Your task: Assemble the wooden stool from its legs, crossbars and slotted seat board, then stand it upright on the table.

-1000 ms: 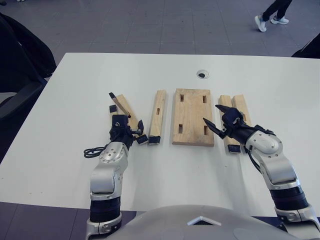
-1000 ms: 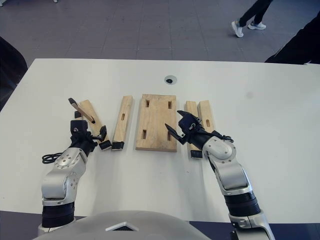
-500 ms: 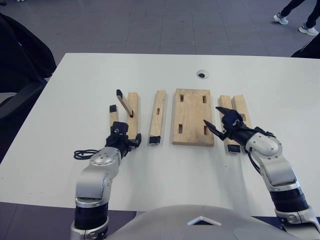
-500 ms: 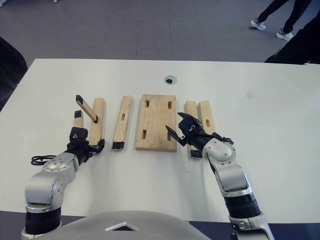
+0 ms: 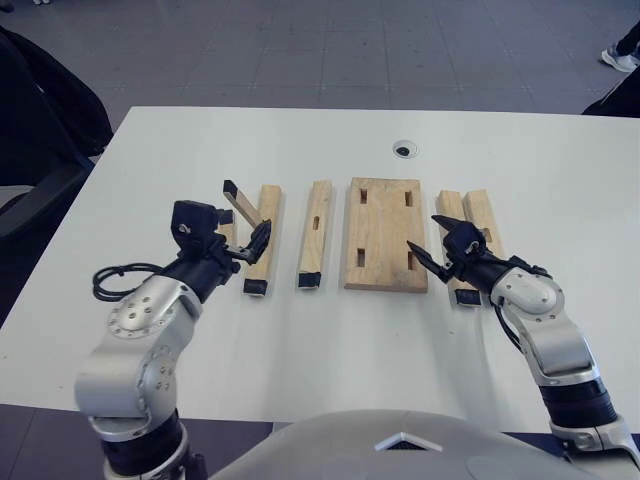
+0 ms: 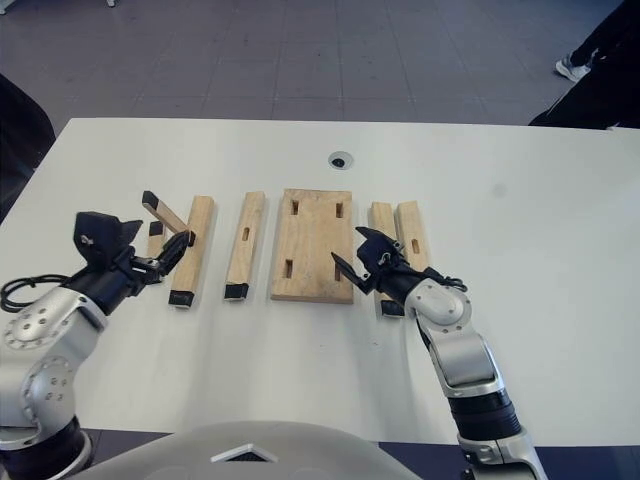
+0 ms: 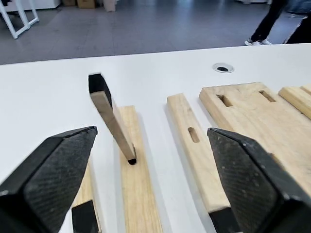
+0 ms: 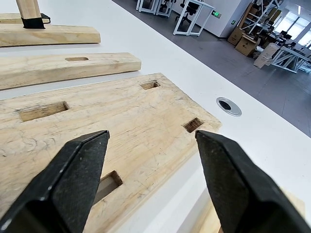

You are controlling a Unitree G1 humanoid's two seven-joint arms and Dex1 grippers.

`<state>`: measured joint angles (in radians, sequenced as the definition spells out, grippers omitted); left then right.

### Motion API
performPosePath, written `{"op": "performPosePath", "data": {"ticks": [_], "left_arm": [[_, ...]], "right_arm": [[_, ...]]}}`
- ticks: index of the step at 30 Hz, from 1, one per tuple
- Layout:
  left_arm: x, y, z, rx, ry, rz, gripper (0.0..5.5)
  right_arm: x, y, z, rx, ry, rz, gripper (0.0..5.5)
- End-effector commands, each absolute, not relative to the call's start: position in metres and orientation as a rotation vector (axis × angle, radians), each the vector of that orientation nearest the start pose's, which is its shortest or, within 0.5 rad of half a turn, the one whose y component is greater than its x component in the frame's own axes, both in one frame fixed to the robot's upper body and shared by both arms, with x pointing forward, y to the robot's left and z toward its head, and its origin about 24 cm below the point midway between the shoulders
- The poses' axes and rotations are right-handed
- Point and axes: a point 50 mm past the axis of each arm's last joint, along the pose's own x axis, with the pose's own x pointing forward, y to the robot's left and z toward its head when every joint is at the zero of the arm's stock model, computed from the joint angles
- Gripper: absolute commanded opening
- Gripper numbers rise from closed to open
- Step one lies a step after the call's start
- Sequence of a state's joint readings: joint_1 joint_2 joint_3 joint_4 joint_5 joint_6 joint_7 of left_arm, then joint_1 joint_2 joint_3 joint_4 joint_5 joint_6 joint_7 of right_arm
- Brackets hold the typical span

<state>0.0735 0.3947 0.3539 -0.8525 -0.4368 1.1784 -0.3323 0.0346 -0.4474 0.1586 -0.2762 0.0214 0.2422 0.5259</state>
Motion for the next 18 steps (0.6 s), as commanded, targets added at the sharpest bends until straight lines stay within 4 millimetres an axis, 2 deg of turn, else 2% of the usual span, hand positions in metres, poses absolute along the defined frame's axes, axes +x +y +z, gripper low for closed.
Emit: {"op": "performPosePath", "data": {"ticks": [1, 5, 7, 8, 11, 13, 15, 18], "left_arm": [[0.203, 0.235, 0.175, 0.128, 0.352, -0.292, 4.21], [0.232, 0.239, 0.233, 0.065, 0.125, -0.291, 4.21], [0.247, 0.233, 0.243, -0.017, 0.042, -0.286, 3.92], [0.256, 0.227, 0.24, -0.072, 0.022, -0.261, 3.72], [0.276, 0.205, 0.21, -0.198, 0.059, -0.156, 3.16], [0.282, 0.197, 0.189, -0.233, 0.105, -0.091, 3.16], [0.289, 0.199, 0.179, -0.232, 0.116, -0.01, 3.16], [0.298, 0.206, 0.179, -0.189, 0.099, 0.068, 3.16]], "right_arm": [[0.232, -0.162, 0.067, -0.415, 0.153, 0.669, 3.27], [0.236, -0.161, 0.069, -0.421, 0.146, 0.668, 3.27], [0.238, -0.159, 0.069, -0.421, 0.142, 0.67, 3.27], [0.239, -0.158, 0.068, -0.421, 0.14, 0.672, 3.27], [0.239, -0.156, 0.067, -0.418, 0.138, 0.669, 3.27], [0.239, -0.155, 0.067, -0.415, 0.137, 0.664, 3.27], [0.238, -0.155, 0.066, -0.413, 0.138, 0.659, 3.27], [0.238, -0.153, 0.066, -0.41, 0.136, 0.659, 3.27]]}}
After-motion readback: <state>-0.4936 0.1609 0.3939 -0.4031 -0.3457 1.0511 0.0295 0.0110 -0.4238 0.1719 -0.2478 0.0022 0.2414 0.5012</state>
